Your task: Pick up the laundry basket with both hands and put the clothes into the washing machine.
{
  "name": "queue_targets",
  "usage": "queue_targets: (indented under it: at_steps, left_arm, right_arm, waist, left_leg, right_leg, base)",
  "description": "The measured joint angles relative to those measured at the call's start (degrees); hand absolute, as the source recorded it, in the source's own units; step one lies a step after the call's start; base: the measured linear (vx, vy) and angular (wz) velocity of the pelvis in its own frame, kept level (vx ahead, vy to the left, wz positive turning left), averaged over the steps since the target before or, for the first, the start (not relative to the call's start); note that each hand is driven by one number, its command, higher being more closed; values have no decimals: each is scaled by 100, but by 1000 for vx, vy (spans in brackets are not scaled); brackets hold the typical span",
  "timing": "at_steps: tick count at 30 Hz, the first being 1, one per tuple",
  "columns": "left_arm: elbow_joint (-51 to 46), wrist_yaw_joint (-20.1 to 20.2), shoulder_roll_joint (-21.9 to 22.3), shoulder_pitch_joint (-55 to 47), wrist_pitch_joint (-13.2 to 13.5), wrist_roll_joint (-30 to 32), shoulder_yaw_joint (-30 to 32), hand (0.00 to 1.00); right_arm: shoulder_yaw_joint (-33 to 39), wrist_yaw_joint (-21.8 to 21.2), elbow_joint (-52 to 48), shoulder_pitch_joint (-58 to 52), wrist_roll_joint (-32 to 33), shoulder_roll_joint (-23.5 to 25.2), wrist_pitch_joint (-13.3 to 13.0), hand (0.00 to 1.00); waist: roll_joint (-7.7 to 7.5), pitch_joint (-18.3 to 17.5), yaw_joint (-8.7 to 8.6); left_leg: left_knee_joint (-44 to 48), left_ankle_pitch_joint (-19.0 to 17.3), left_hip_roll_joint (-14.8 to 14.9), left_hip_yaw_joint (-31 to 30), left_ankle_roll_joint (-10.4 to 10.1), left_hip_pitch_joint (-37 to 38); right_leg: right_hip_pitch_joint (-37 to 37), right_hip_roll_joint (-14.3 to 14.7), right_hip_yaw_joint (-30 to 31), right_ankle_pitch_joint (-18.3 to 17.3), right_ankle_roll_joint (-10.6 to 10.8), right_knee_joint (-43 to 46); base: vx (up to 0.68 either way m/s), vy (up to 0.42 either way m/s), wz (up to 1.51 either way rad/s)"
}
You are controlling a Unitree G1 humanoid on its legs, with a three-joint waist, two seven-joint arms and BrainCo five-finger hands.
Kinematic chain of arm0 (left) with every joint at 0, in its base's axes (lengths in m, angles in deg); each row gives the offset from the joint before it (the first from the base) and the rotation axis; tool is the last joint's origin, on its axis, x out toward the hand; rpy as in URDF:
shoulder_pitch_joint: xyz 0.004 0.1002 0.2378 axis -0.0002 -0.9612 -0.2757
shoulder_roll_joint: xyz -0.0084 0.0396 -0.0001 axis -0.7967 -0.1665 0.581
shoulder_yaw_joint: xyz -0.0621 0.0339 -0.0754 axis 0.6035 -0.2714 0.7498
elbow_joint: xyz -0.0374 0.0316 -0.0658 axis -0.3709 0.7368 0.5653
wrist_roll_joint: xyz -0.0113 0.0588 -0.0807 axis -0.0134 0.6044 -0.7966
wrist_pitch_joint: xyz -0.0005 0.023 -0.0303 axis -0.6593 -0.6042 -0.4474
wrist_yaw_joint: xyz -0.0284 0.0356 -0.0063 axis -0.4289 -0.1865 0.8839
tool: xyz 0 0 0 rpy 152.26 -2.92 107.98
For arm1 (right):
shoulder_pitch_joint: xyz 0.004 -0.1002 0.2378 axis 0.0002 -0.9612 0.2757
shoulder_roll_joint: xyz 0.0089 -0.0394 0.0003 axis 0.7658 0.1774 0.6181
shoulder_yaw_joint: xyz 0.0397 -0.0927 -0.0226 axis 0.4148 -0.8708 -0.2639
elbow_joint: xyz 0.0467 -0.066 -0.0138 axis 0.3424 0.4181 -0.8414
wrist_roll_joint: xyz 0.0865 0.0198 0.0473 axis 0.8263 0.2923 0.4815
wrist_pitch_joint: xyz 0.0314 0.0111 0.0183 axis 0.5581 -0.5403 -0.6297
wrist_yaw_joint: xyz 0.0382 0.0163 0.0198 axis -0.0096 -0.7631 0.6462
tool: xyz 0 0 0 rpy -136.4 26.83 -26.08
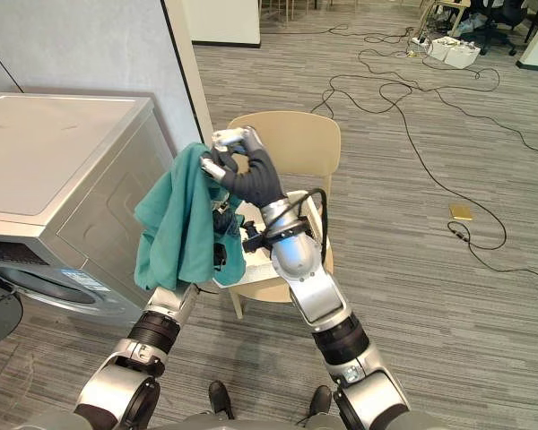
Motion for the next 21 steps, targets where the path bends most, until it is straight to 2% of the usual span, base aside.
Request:
queue_targets:
  at_steps: [5,11,16,21]
  left_arm:
    - [-630,-265,0,-108,13,740,296,100]
    - [-1218,-465,-37,-314,54,1244,687,100]
    - [-1545,-506,-32,-345,57,1253,962,100]
    - [-1996,-541,43,-602,142,1225,1382,100]
  right_arm:
    - [510,235,-4,-689,49,-2,-3,0]
    - [982,363,11,-1366,42,-4,0,0]
    - [1368,345,226,-1962,3,-5,91,0]
    - [1802,325,643,-2563,-9,5,259,0]
  waist:
    - [0,0,-13]
    - [5,-3,-96]
    - [43,-27,-155]
    - [158,-102,-189]
  left_leg:
    - [0,-22,2,23,-21,4]
    - [1,-82,1,126,-53,18]
    - [1,-85,0,208,-51,22]
    - [2,-97,0,227,-65,21]
  right_leg:
    - [-11,1,21,-10,-14,-1]
    - [-64,1,123,-9,-14,-1]
    - [-116,1,200,-10,-14,0]
    - [-137,4,216,-24,2,1]
  base:
    - [0,0,-1]
    - [23,-5,-9]
    - [39,-13,-8]
    - [51,-16,-3]
